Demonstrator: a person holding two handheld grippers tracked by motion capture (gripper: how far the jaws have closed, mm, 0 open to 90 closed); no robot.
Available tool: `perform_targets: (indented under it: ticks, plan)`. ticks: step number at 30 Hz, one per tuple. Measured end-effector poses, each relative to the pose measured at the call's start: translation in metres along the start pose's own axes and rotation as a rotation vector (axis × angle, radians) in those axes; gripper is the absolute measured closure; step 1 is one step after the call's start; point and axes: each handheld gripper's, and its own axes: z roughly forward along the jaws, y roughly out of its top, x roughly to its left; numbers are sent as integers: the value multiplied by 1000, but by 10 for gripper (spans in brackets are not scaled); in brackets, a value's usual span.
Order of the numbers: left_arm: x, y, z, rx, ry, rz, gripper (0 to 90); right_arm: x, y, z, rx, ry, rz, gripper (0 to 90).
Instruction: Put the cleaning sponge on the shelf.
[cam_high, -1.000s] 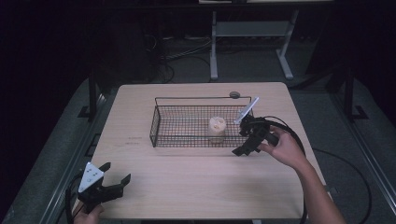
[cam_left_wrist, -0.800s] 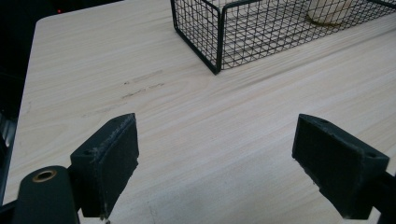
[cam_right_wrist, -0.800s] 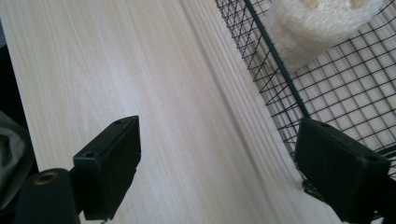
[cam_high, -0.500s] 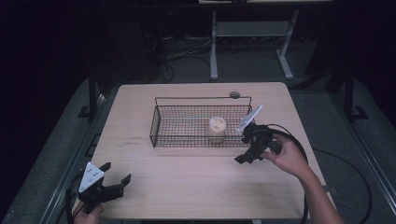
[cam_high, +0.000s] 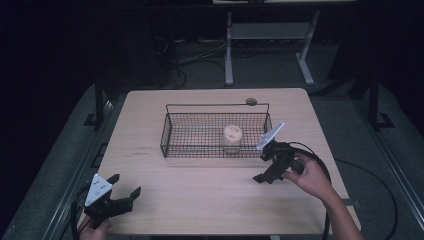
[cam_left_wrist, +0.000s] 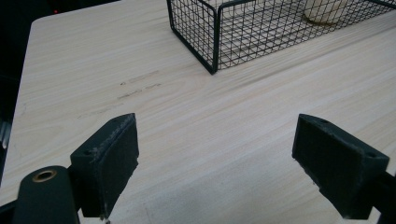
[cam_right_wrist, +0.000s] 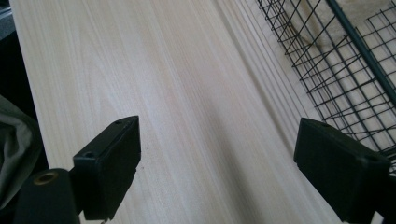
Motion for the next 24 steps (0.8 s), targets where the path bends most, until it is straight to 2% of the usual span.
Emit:
perform_targets:
  ticks: [12,24]
  plan:
    - [-1,-1,1,6,-2,1,138,7,-19,7,-10,13,17,143]
    - [-2,-1,2,11,-2,3,138,12,-39,10,-31,4,34,144]
